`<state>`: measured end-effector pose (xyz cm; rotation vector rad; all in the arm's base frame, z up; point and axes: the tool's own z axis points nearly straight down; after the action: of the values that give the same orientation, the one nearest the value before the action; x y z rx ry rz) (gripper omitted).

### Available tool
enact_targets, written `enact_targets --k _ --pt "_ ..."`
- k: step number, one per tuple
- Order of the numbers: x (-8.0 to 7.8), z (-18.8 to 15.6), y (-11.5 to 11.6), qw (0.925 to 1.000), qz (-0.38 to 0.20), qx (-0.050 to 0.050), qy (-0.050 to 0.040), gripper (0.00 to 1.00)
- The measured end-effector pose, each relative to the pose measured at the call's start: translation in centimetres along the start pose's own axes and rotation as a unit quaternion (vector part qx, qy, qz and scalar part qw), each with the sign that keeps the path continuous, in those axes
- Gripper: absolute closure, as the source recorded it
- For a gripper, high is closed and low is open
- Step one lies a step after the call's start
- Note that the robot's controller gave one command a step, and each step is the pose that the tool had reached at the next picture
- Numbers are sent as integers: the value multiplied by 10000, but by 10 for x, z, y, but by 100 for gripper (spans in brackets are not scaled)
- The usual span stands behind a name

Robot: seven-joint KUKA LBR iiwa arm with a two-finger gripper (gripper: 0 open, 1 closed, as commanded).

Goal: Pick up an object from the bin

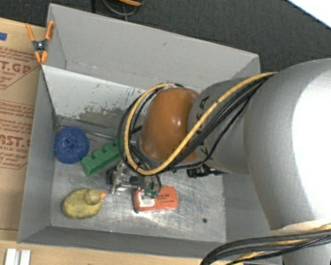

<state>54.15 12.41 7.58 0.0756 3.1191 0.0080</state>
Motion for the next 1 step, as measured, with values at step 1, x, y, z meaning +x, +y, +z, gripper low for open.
enact_targets --k 1 --pt "6 4 0 9999 -13 21 109 0"
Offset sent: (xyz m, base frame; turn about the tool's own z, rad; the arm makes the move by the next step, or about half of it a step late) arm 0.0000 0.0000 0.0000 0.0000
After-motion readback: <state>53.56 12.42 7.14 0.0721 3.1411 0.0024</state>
